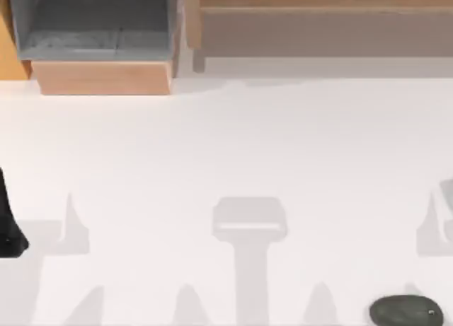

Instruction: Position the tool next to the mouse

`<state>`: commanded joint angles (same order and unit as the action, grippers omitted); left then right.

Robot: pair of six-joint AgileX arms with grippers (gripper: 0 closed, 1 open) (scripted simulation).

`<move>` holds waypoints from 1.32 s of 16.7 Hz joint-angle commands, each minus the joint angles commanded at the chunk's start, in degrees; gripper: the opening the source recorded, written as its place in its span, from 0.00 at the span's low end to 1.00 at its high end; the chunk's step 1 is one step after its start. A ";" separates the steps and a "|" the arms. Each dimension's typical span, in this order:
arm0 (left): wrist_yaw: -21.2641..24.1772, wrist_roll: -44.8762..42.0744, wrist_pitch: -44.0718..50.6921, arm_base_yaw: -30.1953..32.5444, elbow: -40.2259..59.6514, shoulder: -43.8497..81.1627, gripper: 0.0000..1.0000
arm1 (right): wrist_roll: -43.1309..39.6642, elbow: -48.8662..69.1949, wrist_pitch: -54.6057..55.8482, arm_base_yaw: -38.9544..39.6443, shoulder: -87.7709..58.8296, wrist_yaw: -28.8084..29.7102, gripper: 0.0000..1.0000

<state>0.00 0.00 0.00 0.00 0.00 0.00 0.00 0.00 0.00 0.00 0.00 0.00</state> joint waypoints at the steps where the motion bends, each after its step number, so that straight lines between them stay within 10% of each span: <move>1: 0.00 0.00 0.00 0.00 0.00 0.00 1.00 | 0.00 0.00 0.00 0.00 0.00 0.00 1.00; 9: 0.00 0.00 0.00 0.00 0.00 0.00 1.00 | -0.13 14.44 -10.51 -0.33 -16.91 0.03 1.00; 22: 0.00 0.00 0.00 0.00 0.00 0.00 1.00 | 0.28 61.22 -47.87 -1.48 -91.07 -0.57 1.00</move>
<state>0.00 0.00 0.00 0.00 0.00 0.00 0.28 61.22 -47.87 -1.48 -91.07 -0.57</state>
